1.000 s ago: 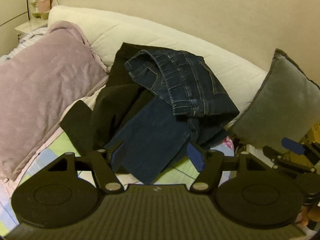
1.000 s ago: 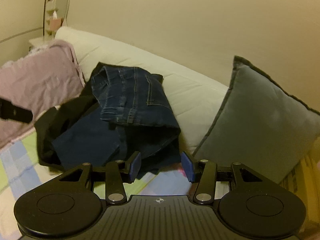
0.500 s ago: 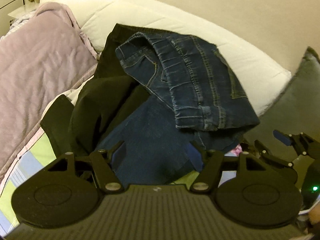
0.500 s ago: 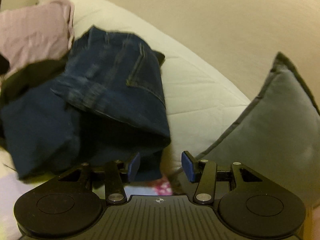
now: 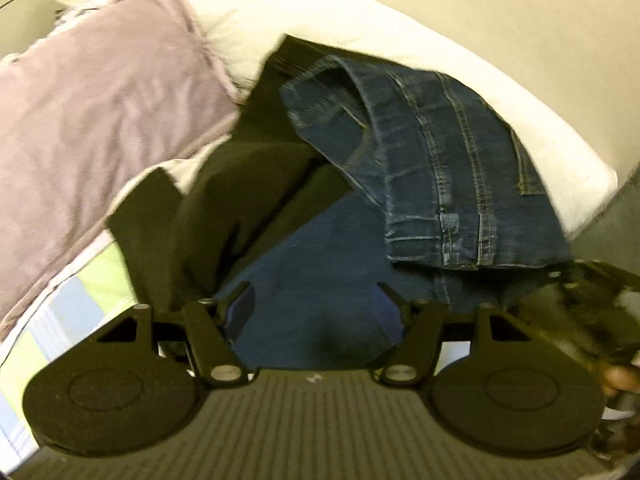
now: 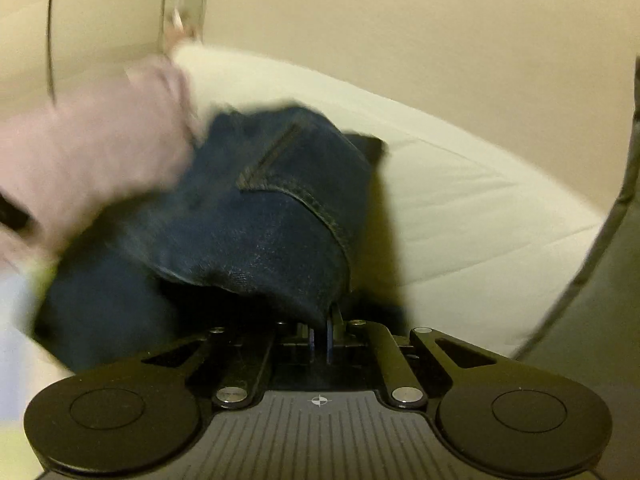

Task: Fold clothes

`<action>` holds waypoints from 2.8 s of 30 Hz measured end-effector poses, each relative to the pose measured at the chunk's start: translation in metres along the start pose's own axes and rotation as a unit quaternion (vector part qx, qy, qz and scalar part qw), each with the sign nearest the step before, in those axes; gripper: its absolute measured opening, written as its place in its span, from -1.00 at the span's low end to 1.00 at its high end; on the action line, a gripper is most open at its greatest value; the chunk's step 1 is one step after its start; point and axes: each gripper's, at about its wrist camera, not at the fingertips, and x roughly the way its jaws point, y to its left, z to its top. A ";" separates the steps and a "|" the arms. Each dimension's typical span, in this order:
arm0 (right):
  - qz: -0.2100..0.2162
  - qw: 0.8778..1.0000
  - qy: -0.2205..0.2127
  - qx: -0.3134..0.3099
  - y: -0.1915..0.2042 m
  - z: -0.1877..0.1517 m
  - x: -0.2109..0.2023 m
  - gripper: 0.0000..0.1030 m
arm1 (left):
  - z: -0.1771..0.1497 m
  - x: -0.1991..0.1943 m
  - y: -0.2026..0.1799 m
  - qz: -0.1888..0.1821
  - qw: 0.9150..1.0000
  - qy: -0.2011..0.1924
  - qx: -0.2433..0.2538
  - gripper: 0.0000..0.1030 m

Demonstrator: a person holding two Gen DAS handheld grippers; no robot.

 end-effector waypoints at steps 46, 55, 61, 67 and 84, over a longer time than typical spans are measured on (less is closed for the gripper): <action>0.358 0.895 0.262 -0.056 0.565 -0.045 -0.263 -0.12 | -0.481 -0.580 0.303 0.342 0.824 -0.181 -0.414 0.18; 0.348 0.901 0.217 -0.139 0.521 -0.089 -0.328 -0.12 | -0.495 -0.535 0.267 0.347 0.844 -0.094 -0.397 0.19; 0.342 0.882 0.215 -0.244 0.504 -0.151 -0.359 -0.12 | -0.515 -0.527 0.223 0.374 0.839 -0.057 -0.391 0.20; 0.346 0.869 0.221 -0.276 0.492 -0.185 -0.370 -0.12 | -0.539 -0.527 0.177 0.405 0.826 -0.023 -0.391 0.20; 0.343 0.870 0.194 -0.296 0.468 -0.217 -0.408 -0.12 | -0.571 -0.528 0.112 0.422 0.822 0.004 -0.381 0.23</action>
